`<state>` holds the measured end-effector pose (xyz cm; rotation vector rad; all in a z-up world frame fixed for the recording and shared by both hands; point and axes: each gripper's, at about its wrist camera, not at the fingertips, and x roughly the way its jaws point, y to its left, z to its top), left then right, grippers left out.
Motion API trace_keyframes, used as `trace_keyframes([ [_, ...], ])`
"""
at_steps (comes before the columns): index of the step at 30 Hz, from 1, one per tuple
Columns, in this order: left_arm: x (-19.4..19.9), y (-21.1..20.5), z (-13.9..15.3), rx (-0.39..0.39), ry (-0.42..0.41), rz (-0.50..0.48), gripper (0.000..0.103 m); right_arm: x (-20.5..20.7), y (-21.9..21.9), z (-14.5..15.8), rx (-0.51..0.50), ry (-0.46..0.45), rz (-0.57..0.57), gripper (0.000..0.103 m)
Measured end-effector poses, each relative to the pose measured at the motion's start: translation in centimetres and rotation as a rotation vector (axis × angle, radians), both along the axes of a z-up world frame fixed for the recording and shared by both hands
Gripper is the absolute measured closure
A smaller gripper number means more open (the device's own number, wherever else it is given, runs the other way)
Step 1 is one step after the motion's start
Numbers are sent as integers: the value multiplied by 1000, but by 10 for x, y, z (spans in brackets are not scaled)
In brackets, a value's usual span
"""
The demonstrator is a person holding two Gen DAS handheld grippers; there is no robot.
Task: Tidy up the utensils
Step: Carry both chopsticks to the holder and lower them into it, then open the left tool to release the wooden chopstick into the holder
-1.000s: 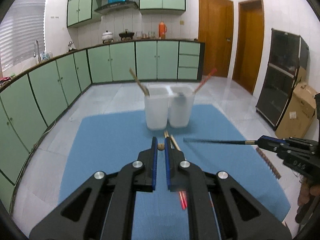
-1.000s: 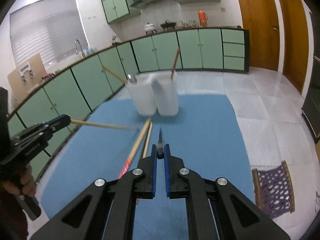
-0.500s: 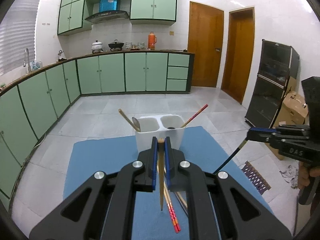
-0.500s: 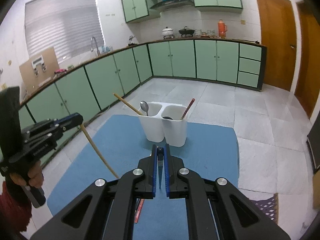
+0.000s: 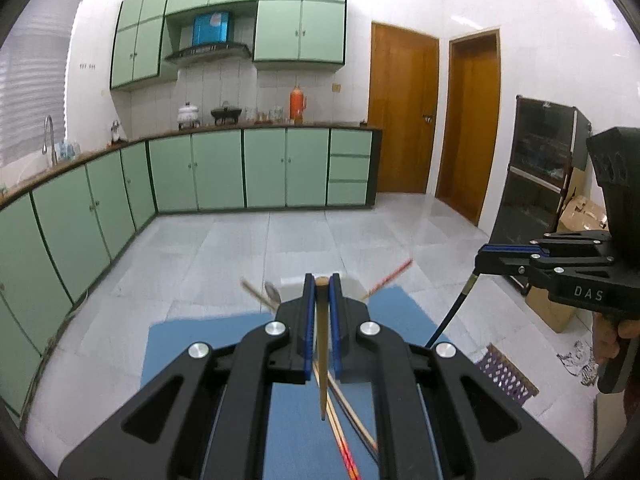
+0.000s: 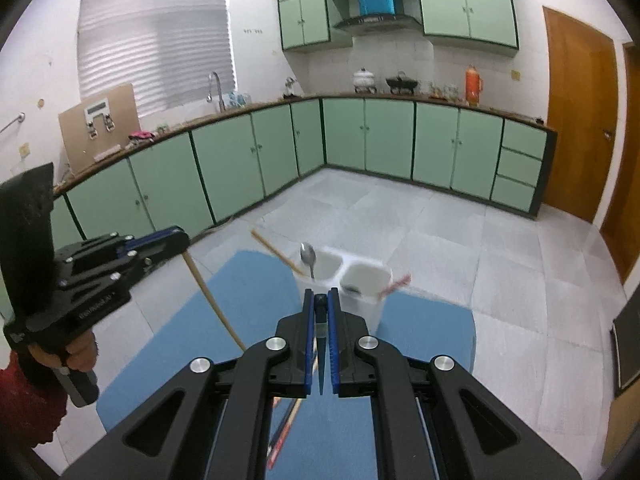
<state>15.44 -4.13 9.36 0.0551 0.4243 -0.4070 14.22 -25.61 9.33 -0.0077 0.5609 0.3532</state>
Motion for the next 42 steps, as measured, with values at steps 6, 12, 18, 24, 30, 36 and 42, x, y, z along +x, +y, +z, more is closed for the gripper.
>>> trace_keyframes([
  [6,28,-12,37,-26,-79,4,97,22,-1,44,14,-93,-12,97],
  [12,67,-31,60,-35,-154,31,97,56,-5,68,30,-151,-43,97],
  [18,109,-50,43,-12,-149,52,97,108,-8,56,26,-147,-79,97],
  [24,143,-53,6,10,-81,71,97,145,-8,21,31,-104,-90,97],
  [30,161,-49,-23,23,-18,78,97,162,-5,-11,11,-65,-98,97],
  [36,174,-44,-44,53,36,87,95,170,5,-44,-35,-13,-106,97],
  [42,167,-31,-47,55,48,96,62,162,-4,-59,-19,11,-137,93],
])
